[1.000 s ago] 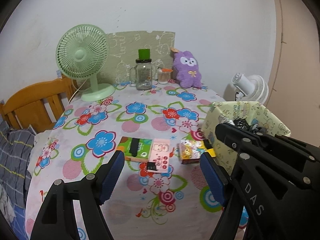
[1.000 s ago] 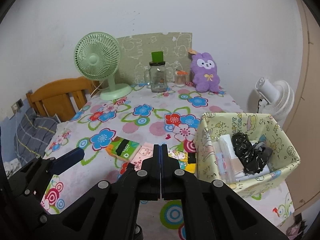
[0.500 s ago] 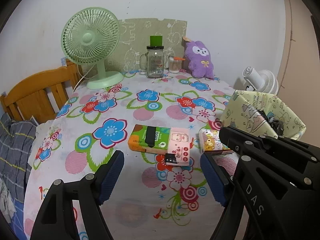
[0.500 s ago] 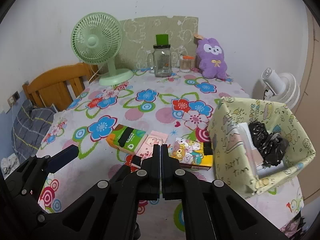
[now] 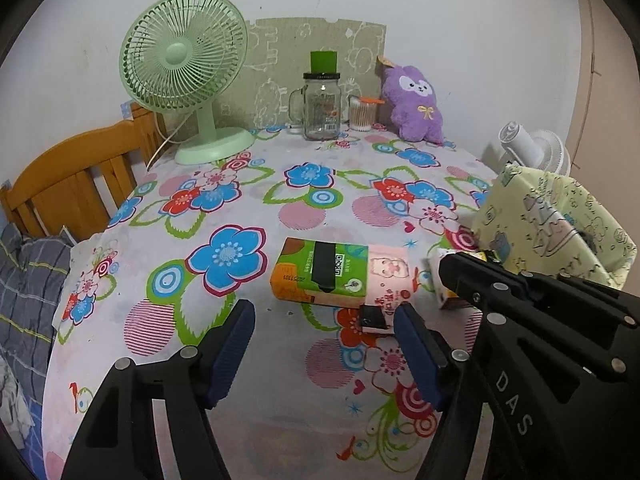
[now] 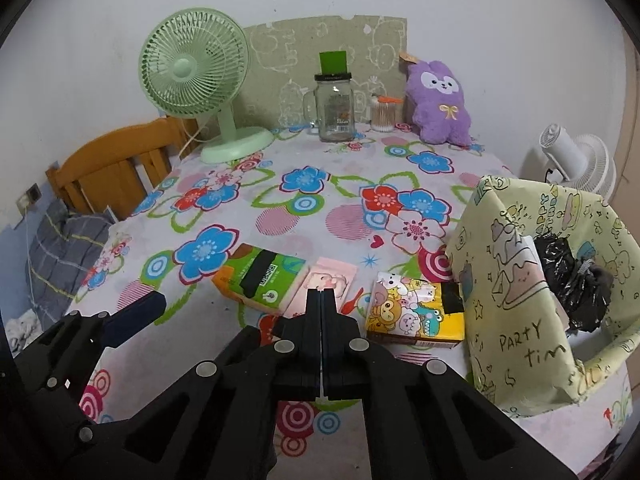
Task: Organize soft objects
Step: 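Withdraw both tools from the gift box toward the green tissue box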
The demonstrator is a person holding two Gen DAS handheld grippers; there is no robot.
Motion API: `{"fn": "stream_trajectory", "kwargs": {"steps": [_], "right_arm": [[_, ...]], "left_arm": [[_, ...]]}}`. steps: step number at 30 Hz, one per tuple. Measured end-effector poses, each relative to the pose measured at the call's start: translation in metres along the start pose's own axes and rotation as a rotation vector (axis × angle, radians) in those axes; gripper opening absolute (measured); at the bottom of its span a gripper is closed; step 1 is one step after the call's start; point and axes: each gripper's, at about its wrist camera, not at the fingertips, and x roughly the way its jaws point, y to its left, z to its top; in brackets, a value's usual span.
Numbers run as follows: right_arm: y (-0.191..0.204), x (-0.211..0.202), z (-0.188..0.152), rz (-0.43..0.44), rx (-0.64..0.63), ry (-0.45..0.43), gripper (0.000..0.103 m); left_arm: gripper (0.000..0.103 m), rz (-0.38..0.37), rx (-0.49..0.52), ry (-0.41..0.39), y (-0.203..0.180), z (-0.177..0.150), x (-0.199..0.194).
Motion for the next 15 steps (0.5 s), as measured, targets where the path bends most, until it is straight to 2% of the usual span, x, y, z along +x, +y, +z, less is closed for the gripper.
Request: {"fn": "stream_trajectory", "kwargs": {"steps": [15], "right_arm": [[-0.008,0.03,0.003,-0.033,0.026,0.063,0.004]], "left_arm": [[0.076,-0.009,0.005,0.054,0.002,0.006,0.03]]}}
